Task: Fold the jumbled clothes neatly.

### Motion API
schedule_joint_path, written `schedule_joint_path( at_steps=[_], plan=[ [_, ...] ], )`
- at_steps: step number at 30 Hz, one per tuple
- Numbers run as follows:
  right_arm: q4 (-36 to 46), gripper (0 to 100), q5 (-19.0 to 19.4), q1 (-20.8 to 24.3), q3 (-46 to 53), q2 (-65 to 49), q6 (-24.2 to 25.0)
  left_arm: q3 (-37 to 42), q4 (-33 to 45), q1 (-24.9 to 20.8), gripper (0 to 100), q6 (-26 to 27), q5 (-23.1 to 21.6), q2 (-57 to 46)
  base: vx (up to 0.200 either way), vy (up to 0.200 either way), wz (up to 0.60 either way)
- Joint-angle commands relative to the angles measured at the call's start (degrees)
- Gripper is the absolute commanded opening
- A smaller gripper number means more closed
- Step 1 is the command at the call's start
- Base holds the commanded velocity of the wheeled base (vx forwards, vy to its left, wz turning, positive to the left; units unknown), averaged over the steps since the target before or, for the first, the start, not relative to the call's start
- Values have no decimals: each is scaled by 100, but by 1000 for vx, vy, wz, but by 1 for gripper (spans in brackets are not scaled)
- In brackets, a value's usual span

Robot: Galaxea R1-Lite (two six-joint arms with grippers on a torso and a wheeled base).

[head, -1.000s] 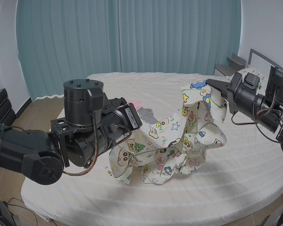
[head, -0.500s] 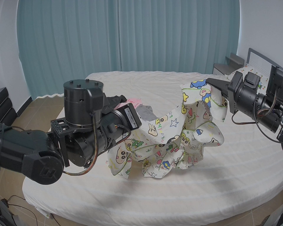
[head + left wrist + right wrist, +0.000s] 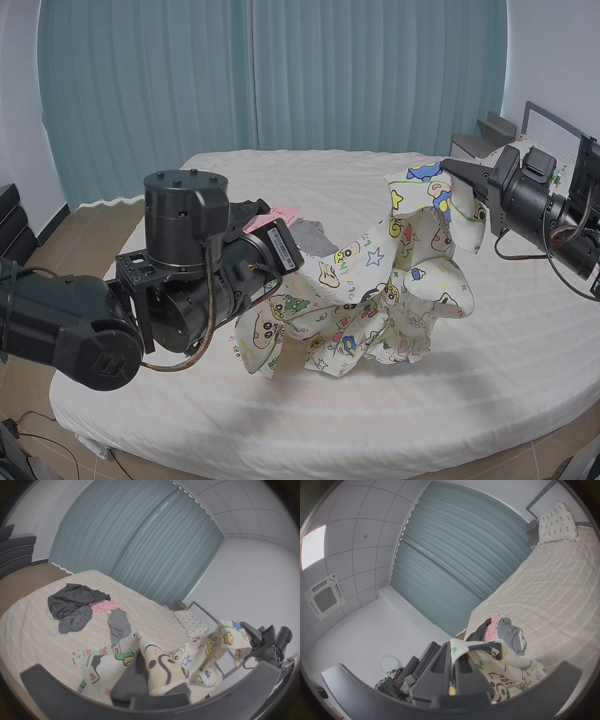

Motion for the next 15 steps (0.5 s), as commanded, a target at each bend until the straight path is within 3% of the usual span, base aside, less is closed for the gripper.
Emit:
schedule_joint_path(
  at_steps=[1,15],
  plan=[
    [4,0,1,5,-17,-34,-8,-49,-3,-7,0,0,-1,34,0,-200,0],
    [13,0,10,-145,-35,-104,-8,-356,15,-113,0,0,25,193,0,-200,0]
  ],
)
